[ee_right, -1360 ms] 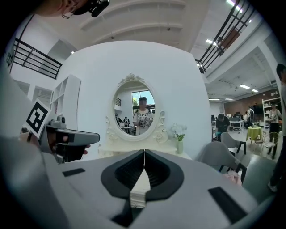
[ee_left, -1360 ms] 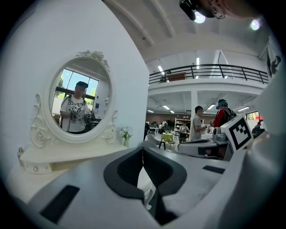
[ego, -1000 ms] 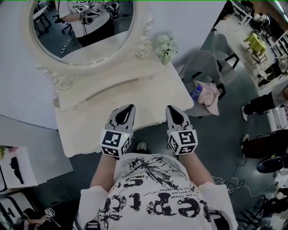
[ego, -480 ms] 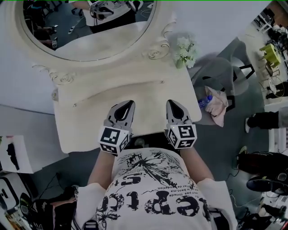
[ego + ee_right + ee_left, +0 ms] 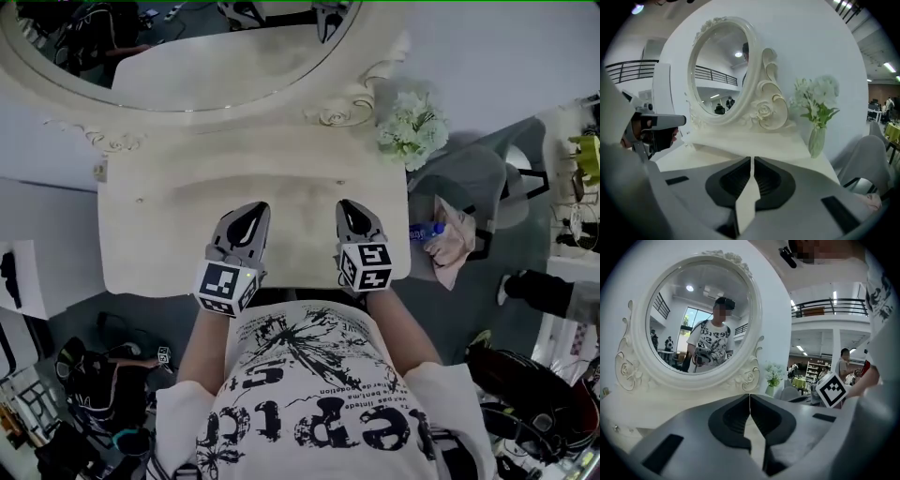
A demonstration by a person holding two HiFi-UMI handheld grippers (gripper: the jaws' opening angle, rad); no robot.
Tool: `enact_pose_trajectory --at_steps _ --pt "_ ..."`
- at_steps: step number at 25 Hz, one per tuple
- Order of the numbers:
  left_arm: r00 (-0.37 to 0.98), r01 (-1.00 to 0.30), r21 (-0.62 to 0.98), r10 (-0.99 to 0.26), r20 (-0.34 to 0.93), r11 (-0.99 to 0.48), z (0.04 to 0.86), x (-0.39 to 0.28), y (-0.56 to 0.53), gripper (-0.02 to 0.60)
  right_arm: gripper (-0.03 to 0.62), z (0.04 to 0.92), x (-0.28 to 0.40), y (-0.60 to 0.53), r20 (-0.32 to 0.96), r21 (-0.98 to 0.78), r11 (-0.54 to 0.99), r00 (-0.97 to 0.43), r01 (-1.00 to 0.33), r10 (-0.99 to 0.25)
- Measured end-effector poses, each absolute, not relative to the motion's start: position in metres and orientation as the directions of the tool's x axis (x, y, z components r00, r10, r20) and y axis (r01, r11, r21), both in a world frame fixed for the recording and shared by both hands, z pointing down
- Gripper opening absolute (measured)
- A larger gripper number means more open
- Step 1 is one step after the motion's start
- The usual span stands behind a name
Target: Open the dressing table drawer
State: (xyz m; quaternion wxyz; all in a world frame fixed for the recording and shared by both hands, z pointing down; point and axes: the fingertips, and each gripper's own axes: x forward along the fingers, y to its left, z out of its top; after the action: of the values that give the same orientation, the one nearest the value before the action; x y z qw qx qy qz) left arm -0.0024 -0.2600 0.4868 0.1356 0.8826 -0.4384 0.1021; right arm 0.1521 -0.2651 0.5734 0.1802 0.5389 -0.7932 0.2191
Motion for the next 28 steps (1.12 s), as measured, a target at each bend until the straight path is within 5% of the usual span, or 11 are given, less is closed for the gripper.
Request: enact_pose_trajectory --at_steps 7,28 --pt "0.525 -0.848 0.134 -0.779 0.343 -0.513 0.513 -0.002 -0.266 0.02 0.106 0.644 0.17 -0.293 0.644 -0.162 0.312 -0.34 -0.936 -0.685" --pt "0.445 -0.895 0.181 -0.795 0.413 -0.408 0.539 -0.016 -0.257 0.02 0.107 0.675 0.172 -0.322 0.696 -0.133 0.331 -0.326 -0.934 -0.64"
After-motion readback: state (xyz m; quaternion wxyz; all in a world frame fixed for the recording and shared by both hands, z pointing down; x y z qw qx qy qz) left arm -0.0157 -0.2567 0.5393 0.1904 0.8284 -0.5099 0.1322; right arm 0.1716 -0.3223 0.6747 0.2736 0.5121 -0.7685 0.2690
